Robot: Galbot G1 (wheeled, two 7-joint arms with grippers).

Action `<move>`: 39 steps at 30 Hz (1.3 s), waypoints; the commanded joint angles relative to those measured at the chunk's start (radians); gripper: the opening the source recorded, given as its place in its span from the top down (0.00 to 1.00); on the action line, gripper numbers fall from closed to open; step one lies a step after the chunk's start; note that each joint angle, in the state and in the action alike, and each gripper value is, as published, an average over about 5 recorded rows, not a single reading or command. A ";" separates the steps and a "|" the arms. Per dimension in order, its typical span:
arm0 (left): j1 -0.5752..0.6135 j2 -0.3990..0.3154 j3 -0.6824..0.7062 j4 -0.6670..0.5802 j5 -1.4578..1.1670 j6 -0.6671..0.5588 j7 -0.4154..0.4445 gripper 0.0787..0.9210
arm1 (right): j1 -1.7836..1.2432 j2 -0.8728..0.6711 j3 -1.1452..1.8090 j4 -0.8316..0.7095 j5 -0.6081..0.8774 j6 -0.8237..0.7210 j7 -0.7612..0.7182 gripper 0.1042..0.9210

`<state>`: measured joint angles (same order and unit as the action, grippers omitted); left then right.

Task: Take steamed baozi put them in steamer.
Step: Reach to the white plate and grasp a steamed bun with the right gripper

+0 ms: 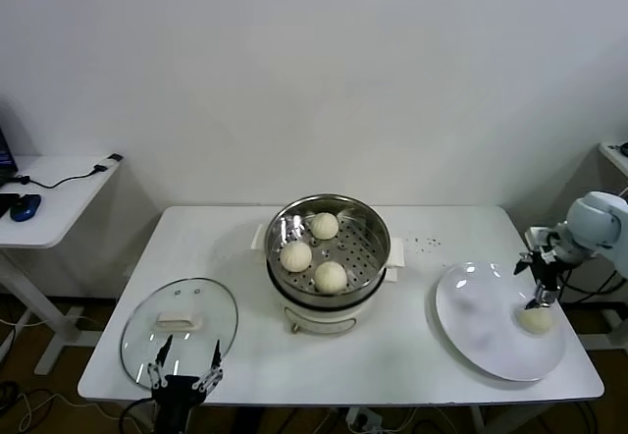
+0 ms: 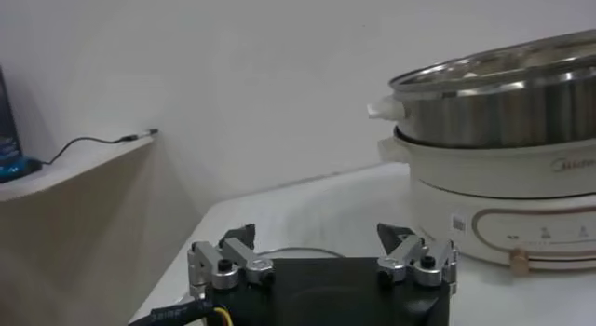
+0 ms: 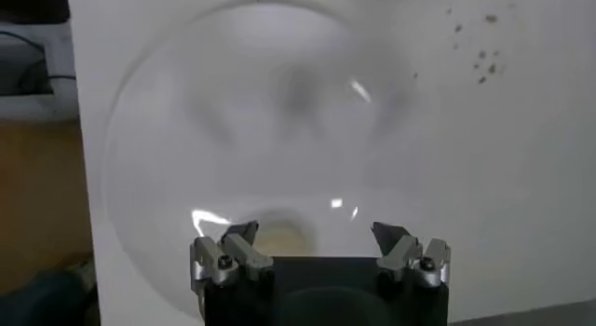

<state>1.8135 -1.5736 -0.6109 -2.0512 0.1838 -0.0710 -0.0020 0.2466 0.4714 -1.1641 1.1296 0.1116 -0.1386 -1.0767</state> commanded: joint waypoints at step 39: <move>0.009 -0.007 0.003 0.005 0.021 -0.002 -0.008 0.12 | -0.250 0.064 0.213 -0.157 -0.125 0.029 0.008 0.35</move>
<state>1.8202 -1.5803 -0.6075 -2.0452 0.2029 -0.0731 -0.0092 0.0080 0.5314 -0.9690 0.9828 -0.0179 -0.1139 -1.0663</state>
